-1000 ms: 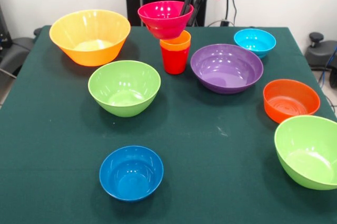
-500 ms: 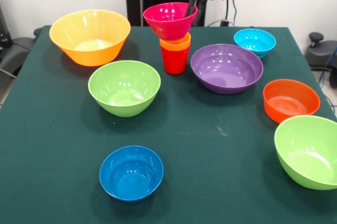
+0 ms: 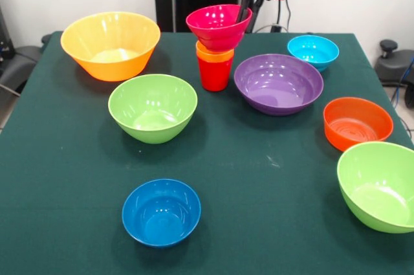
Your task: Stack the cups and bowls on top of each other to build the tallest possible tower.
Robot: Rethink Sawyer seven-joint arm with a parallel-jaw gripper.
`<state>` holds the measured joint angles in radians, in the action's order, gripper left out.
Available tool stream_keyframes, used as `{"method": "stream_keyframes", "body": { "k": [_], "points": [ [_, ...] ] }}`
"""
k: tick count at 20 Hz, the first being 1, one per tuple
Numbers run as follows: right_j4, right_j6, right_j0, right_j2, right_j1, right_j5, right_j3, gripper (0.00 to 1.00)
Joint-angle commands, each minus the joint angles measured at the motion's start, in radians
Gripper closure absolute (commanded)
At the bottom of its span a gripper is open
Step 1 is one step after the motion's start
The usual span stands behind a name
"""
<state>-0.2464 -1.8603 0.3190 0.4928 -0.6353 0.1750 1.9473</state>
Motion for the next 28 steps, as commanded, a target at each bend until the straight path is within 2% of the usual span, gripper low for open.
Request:
{"method": "stream_keyframes", "body": {
  "k": [1, 5, 15, 28],
  "points": [
    [0.022, -0.142, 0.012, -0.088, 0.02, -0.056, 0.029, 1.0],
    [0.03, -0.134, 0.037, -0.052, 0.046, -0.068, 0.02, 1.0],
    [0.022, -0.124, 0.038, -0.041, 0.055, -0.103, 0.029, 1.0],
    [0.003, -0.123, 0.019, -0.031, 0.072, -0.052, 0.031, 1.0]
  ]
}}
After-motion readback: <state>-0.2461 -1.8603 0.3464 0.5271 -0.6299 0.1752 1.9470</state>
